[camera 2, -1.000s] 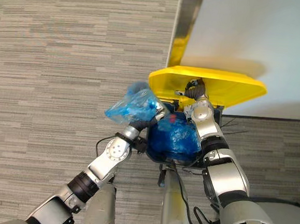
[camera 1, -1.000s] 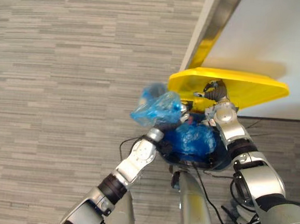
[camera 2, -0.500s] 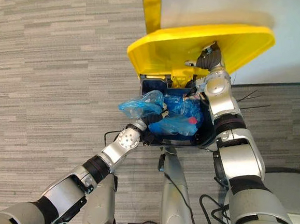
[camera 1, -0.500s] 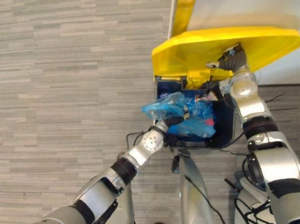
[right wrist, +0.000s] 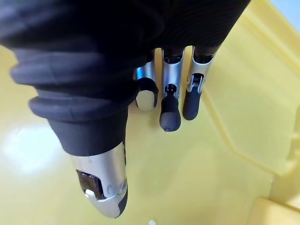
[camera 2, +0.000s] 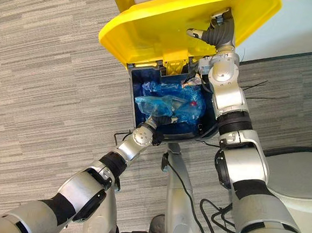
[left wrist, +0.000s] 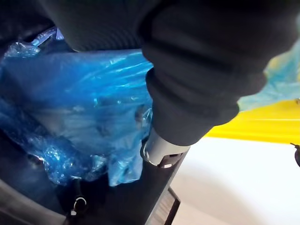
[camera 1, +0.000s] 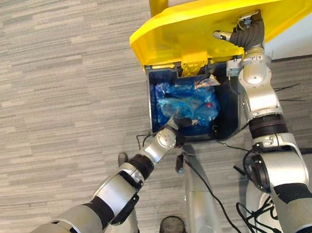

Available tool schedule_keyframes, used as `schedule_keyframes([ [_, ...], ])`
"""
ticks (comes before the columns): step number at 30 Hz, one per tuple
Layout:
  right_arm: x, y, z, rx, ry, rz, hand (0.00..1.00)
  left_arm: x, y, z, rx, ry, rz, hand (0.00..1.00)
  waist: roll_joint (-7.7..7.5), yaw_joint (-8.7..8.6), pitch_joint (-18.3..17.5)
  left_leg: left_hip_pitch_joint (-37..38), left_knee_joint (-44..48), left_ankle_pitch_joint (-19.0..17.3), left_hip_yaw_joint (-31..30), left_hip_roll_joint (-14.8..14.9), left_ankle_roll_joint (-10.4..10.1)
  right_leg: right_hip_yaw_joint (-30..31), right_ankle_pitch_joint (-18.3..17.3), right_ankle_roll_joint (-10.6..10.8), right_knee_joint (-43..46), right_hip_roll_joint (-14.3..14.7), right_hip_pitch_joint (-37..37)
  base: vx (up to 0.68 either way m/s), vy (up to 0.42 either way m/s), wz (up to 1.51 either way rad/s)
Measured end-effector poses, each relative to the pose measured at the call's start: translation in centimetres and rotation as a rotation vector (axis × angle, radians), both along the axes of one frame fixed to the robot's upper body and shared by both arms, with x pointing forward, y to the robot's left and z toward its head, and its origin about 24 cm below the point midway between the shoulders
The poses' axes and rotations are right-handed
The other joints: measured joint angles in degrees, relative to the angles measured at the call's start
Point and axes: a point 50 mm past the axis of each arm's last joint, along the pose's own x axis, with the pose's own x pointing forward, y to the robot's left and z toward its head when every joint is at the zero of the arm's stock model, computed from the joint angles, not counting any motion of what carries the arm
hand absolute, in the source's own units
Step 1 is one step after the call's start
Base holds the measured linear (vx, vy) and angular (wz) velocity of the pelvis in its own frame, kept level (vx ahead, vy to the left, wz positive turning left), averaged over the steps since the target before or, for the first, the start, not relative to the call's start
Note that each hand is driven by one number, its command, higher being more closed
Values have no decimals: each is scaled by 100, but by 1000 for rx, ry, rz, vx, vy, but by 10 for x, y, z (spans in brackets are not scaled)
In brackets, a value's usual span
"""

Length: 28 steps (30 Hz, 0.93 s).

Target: Gather rubbish on tea table into small bin, then transfer packed bag to large trash can.

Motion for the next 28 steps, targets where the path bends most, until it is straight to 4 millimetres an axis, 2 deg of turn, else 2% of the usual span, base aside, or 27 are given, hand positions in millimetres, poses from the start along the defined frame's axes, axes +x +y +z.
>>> schedule_keyframes([
  [4,-9,-2,-25,-19,11,19,0,1,2,0,46,-32,15,0,-34,-9,-23,181,124,17,35,-28,33,-90,-46,-51,94,-117,275,46,28,15],
  [5,-12,-4,-39,-19,38,19,0,0,5,-2,45,-33,24,0,-155,11,-91,222,95,27,30,-99,44,-96,-90,-36,192,-206,293,-12,37,30],
  [6,-13,-5,-46,-18,54,19,0,-1,7,-3,42,-34,28,0,-213,16,-125,235,86,27,19,-124,44,-103,-100,-38,215,-249,315,-24,46,38],
  [7,-15,-9,-62,-17,92,12,0,-3,10,-7,40,-25,36,0,-280,10,-162,242,191,21,-27,-186,33,-168,-124,-8,211,-342,421,-31,69,42],
  [9,-20,-13,-89,-19,159,6,0,-6,18,-18,43,0,63,0,-314,35,-180,219,581,-68,-127,-235,131,-263,-118,-8,207,-451,676,-44,98,38],
  [11,-35,-13,-136,-19,270,17,0,-14,42,-39,40,42,120,0,-419,48,-241,338,882,-191,-130,-426,345,-248,-53,102,151,-643,1075,-110,205,27],
  [12,-41,-14,-151,-4,308,18,0,-18,50,-47,34,60,139,0,-473,51,-278,382,930,-226,-122,-497,408,-229,-15,162,113,-712,1184,-104,242,12],
  [13,-51,-12,-178,24,386,23,0,-26,70,-61,33,96,188,0,-578,76,-337,558,980,-274,-84,-631,502,-121,78,271,-15,-770,1374,-33,169,-11],
  [14,-64,-10,-207,50,478,29,0,-36,94,-80,33,154,252,0,-682,179,-399,747,1046,-328,46,-750,604,-33,241,330,-238,-812,1591,-35,215,-22],
  [15,-70,-9,-219,60,520,30,0,-42,105,-88,32,182,287,0,-697,210,-415,807,1116,-368,96,-782,672,-20,338,311,-390,-827,1727,-56,232,-29],
  [16,-83,-9,-244,71,607,28,0,-56,129,-104,24,236,361,0,-744,216,-454,870,1292,-414,193,-883,776,-52,446,133,-777,-917,1984,-153,266,-40],
  [17,-101,-12,-269,69,701,24,0,-75,156,-119,-14,300,443,0,-725,286,-531,943,1165,-336,416,-794,1031,-196,-53,237,-704,-1025,1995,-169,217,-45],
  [19,-117,-15,-290,77,782,19,0,-91,176,-130,-35,342,515,0,-720,333,-557,1044,971,-226,573,-781,1118,-96,-137,39,533,-1030,1616,-122,118,-40],
  [20,-136,-22,-312,108,873,-7,0,-109,193,-141,-62,394,576,0,-700,319,-597,1217,698,-66,632,-787,1160,58,-277,9,1678,-985,1584,-82,98,-19],
  [21,-161,-32,-336,147,977,-54,0,-130,205,-151,-82,445,615,0,-703,311,-805,1321,395,103,658,-819,1160,58,-533,-12,2378,-903,1719,-79,92,-9],
  [22,-174,-38,-347,157,1027,-85,0,-141,211,-154,-82,463,631,0,-651,309,-909,1337,242,181,674,-831,1153,46,-660,-12,2623,-869,1843,4,-17,-3],
  [23,-196,-50,-361,177,1099,-139,0,-158,219,-159,-92,488,655,0,-714,297,-1132,1339,24,315,676,-883,1134,58,-829,39,2835,-865,2159,19,-58,-1],
  [24,-210,-58,-368,189,1135,-173,0,-168,223,-160,-100,501,671,0,-723,308,-1219,1331,-87,395,685,-922,1103,84,-1086,145,2697,-870,2465,18,-139,-7],
  [25,-224,-67,-373,199,1168,-212,0,-179,232,-162,-114,518,703,0,-727,320,-1273,1361,-274,570,691,-995,1062,38,-1273,234,2131,-851,2705,9,-125,-13],
  [26,-228,-72,-375,193,1183,-225,0,-185,232,-165,-128,536,716,0,-665,327,-1334,1376,-460,694,706,-1003,1045,15,-1282,230,1860,-787,2764,3,-122,-26],
  [27,-238,-81,-379,194,1212,-255,0,-194,228,-171,-152,568,722,0,-547,323,-1550,1409,-864,944,763,-968,1020,-36,-1281,224,1194,-667,2931,10,-89,-36],
  [28,-246,-88,-381,191,1234,-276,0,-201,224,-174,-178,583,723,0,-450,334,-1702,1470,-1137,1078,835,-923,983,-46,-1245,124,560,-545,3132,8,-75,-30],
])
